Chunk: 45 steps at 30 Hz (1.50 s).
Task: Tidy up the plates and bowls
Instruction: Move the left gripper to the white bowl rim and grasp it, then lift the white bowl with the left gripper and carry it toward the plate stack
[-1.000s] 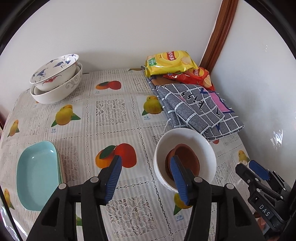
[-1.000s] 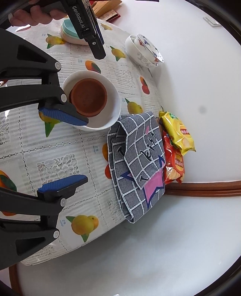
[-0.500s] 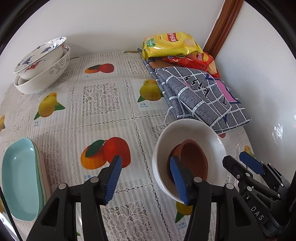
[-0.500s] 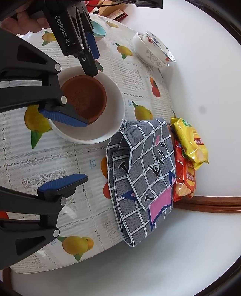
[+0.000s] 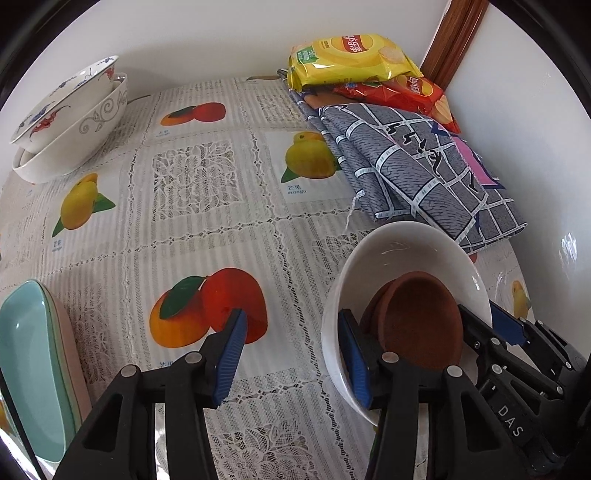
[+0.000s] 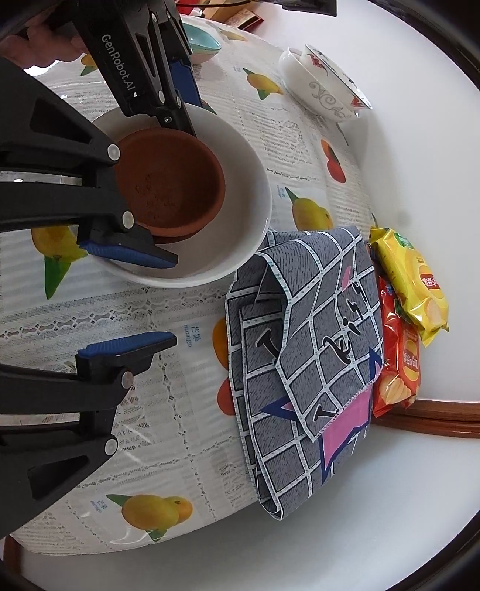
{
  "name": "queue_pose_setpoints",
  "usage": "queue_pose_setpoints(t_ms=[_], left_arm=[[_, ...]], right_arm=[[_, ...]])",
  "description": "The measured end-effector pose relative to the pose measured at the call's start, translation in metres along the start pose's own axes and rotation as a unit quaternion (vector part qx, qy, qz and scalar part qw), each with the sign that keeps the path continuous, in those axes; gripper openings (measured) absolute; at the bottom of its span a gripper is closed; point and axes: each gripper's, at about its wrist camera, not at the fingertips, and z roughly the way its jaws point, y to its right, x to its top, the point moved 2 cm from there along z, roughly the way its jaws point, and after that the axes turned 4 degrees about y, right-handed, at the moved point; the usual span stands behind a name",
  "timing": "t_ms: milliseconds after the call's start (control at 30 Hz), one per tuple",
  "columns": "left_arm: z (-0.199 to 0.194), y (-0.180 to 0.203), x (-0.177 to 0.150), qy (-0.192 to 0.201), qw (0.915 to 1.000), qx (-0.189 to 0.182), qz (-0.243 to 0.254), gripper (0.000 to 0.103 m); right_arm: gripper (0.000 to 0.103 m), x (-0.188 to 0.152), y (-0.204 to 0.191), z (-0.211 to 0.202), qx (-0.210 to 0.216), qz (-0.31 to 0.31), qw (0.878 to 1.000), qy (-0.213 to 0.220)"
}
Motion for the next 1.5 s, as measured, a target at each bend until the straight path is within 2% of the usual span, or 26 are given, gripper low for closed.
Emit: queue_pose_setpoints(t_ms=[633, 700, 767, 833, 900, 1233, 1400, 1500], left_arm=[[0.008, -0.003, 0.002, -0.002, 1.0, -0.008, 0.004, 0.046], [0.008, -0.001, 0.001, 0.002, 0.9998, -0.016, 0.007, 0.04], [0.007, 0.002, 0.001, 0.004, 0.9996, -0.028, 0.006, 0.031], [0.006, 0.007, 0.001, 0.005, 0.9993, -0.036, 0.009, 0.017], [0.005, 0.011, 0.0, 0.006, 0.9991, -0.041, 0.01, 0.011], [0.002, 0.008, -0.006, 0.009, 0.9987, -0.051, 0.0, 0.01], [-0.003, 0.006, -0.012, 0.002, 0.9983, -0.057, -0.008, 0.009], [-0.011, 0.009, -0.013, 0.013, 0.9987, -0.05, 0.002, 0.009]], right_arm=[[0.036, 0.002, 0.002, 0.013, -0.015, 0.006, 1.0, -0.005], [0.035, 0.002, 0.002, 0.012, -0.009, 0.008, 1.0, -0.004], [0.023, 0.002, -0.001, 0.012, 0.003, 0.008, 1.0, -0.003], [0.014, 0.002, -0.004, 0.012, 0.015, 0.011, 1.0, -0.001], [0.011, 0.002, -0.005, 0.011, 0.026, 0.019, 0.999, 0.0], [0.011, -0.003, -0.01, 0.002, 0.006, 0.027, 1.0, 0.007], [0.01, -0.007, -0.01, -0.007, 0.007, 0.038, 0.999, 0.012], [0.01, -0.009, -0.01, -0.014, 0.014, 0.043, 0.999, 0.016]])
